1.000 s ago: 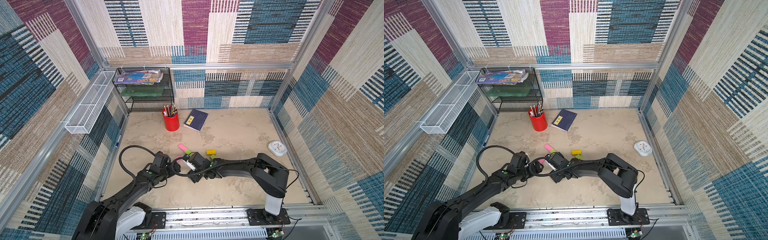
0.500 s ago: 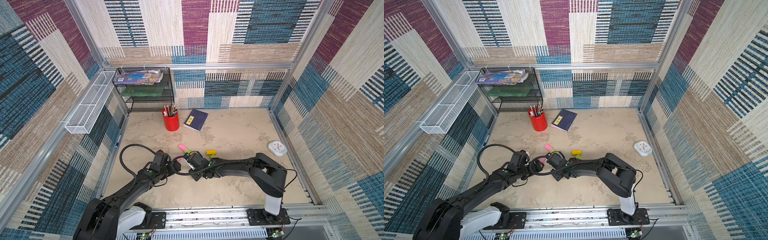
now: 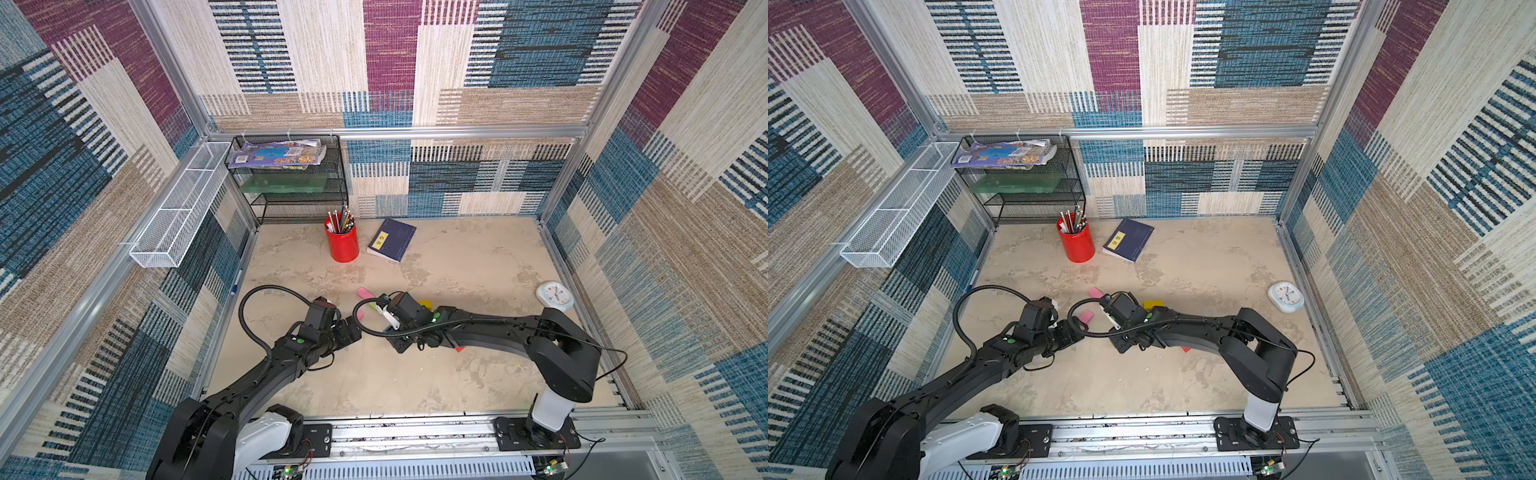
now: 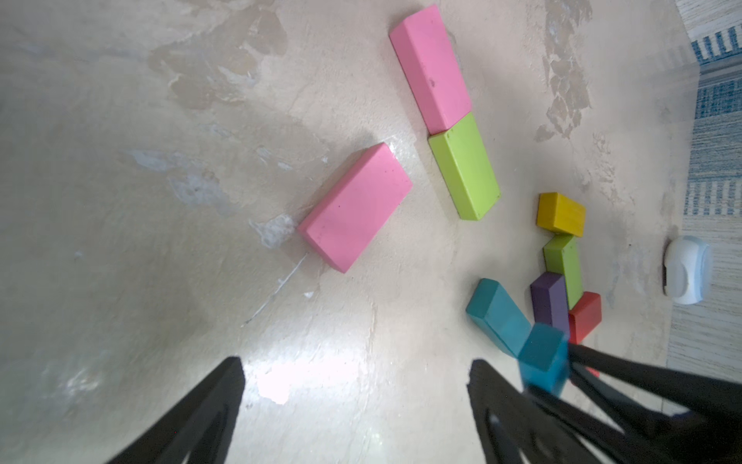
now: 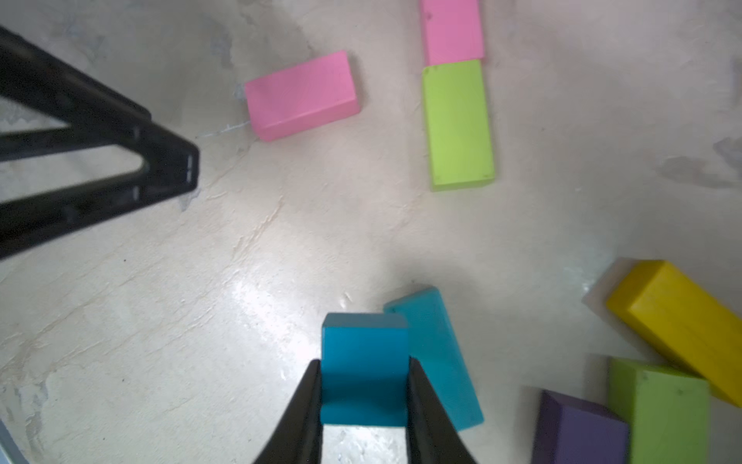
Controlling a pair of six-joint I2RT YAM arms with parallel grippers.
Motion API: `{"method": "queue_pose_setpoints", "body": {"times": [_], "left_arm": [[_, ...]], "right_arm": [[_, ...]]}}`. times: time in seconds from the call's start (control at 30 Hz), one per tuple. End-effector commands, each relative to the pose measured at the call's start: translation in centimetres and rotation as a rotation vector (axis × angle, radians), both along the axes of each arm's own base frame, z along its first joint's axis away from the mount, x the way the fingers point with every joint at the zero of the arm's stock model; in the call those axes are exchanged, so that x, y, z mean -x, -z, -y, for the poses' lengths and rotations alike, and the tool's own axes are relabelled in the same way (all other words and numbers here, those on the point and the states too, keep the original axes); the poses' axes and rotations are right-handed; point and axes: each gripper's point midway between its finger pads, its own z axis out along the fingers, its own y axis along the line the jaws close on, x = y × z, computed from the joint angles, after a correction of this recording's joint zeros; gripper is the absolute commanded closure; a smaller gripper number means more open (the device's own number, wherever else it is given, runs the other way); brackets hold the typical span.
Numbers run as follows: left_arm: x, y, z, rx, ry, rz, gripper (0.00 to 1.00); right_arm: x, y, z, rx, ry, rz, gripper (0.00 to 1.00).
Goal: Assemble the letter v with building blocks
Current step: Pick up the building block from the center of the board, then assemble the building block at the center of the board.
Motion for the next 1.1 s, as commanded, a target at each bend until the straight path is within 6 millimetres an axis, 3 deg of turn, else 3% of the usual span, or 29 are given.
{"method": "queue_pose_setpoints", "body": {"times": [0.0, 0.2, 0.4, 0.87, 1.07], "left_arm": [[-0.3, -0.3, 0.4, -0.001, 0.038, 0.023, 0.11], [-0.9, -0.6, 2.6, 0.085, 0.113, 0.029, 0.15], [-1.6, -0.9, 4.0, 0.139, 0.158, 0.047, 0.17], [-2.4, -0.6, 4.6, 0.146, 0.161, 0.028, 0.21], [-2.0, 0.2, 4.2, 0.139, 0.137, 0.011, 0.21]], "right_arm": [[-1.6, -1.2, 0.3, -0.047, -0.002, 0.031, 0.76], [-4.8, -0.1, 2.5, -0.029, 0.029, 0.041, 0.76], [-6.4, 1.0, 3.1, -0.019, 0.032, 0.048, 0.76], [-7.0, 3.6, 2.5, 0.017, 0.014, 0.059, 0.75], [-6.1, 4.3, 2.0, 0.006, -0.001, 0.046, 0.75]]}}
